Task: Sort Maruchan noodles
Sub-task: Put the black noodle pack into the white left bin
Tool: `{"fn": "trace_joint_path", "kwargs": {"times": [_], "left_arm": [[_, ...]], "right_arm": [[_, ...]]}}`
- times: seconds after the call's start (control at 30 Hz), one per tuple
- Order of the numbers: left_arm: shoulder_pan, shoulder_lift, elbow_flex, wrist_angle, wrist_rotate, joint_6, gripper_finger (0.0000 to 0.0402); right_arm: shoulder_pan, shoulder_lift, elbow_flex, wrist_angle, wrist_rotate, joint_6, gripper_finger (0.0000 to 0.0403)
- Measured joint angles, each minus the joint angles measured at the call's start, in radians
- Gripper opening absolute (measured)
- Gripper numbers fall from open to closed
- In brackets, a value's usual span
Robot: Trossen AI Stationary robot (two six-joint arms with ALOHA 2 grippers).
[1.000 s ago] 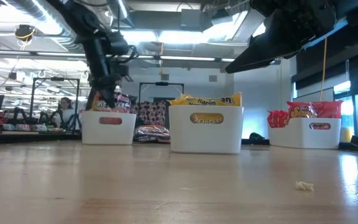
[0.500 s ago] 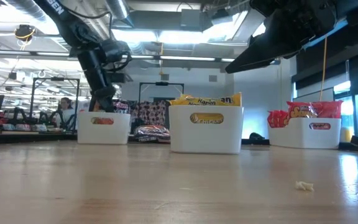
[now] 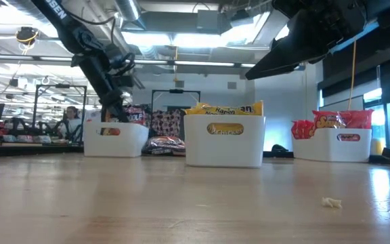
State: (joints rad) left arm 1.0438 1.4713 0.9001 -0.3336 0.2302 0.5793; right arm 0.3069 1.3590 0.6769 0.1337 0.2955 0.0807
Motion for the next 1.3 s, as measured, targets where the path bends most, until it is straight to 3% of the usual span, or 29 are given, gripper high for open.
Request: {"fn": "trace_joint_path", "kwargs": {"times": [0.3,0.53,0.93,1.3], "left_arm": [[0.008,0.099,0.000,0.041,-0.001,0.029,0.0114],[0.005,0.101,0.000,0.064,-0.030,0.000,0.0117],[0.000,0.101,0.000,0.089,-0.110,-0.018,0.0186],[-0.053,0.100,0.000,0.112,-0.222,-0.022,0.0194]], "right_arm": [[0.000,0.000,0.000,0.000,0.000,0.005,0.0248],[0.000,0.000,0.000,0.000,0.000,0.016,0.0248],[0.000,0.000,0.000,0.000,0.000,0.018,0.0248],[0.000,0.000,0.000,0.030,0.000,0.018,0.0248]]}}
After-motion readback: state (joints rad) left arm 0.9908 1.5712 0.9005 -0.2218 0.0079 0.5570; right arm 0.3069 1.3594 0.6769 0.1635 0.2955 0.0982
